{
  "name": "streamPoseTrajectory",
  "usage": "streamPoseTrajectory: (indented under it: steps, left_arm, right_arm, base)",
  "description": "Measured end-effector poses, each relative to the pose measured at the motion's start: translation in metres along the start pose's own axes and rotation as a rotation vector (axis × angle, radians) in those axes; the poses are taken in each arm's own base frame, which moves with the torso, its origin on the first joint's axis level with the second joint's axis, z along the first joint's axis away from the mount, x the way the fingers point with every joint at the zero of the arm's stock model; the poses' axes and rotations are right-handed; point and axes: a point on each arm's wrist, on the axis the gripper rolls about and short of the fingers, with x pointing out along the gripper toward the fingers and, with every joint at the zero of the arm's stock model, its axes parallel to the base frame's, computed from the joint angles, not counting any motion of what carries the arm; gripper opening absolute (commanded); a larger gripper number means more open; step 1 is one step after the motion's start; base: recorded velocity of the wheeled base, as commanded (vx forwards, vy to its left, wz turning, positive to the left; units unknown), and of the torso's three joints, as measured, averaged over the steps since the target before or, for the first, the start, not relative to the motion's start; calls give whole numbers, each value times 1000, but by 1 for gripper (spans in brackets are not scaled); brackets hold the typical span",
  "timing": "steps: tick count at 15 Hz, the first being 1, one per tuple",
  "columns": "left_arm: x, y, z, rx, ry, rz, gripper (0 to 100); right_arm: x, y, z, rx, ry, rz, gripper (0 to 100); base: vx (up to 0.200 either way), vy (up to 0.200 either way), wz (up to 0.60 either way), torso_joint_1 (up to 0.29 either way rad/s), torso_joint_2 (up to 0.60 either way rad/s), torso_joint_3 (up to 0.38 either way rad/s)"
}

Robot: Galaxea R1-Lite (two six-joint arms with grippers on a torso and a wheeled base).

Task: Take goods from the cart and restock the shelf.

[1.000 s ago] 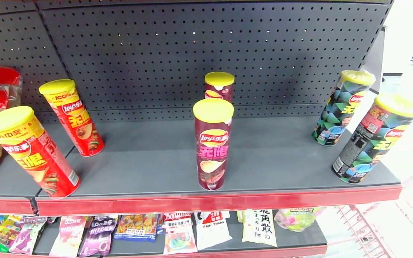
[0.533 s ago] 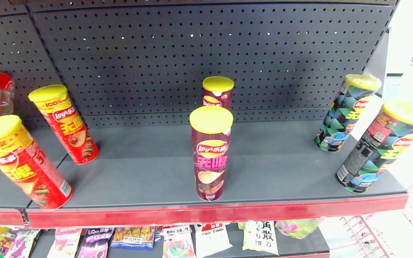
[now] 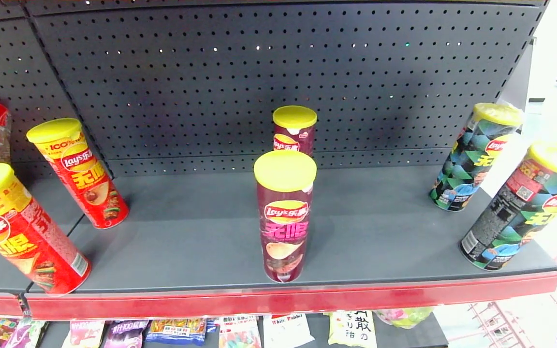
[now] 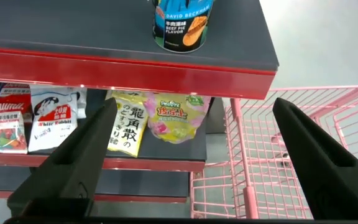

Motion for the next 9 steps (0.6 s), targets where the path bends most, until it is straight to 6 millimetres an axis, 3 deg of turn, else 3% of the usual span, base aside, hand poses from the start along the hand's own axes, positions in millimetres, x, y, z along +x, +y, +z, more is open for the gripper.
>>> streamPoseTrajectory:
  steps: [2,5,9]
  left_arm:
    - [21,8,20,6,-23,-31,100]
    - [68,19,50,13,-42,-93,100]
    - [135,16,70,34,24,-233,100]
  right_arm:
    - [0,0,0,0,-2,-1,100]
    - [0,0,0,-1,-4,-1,100]
    - [0,0,-1,-2,-4,-2,100]
  base:
    - [0,0,0,0,0,0]
    - [0,0,0,0,0,0]
    - [0,0,0,0,0,0]
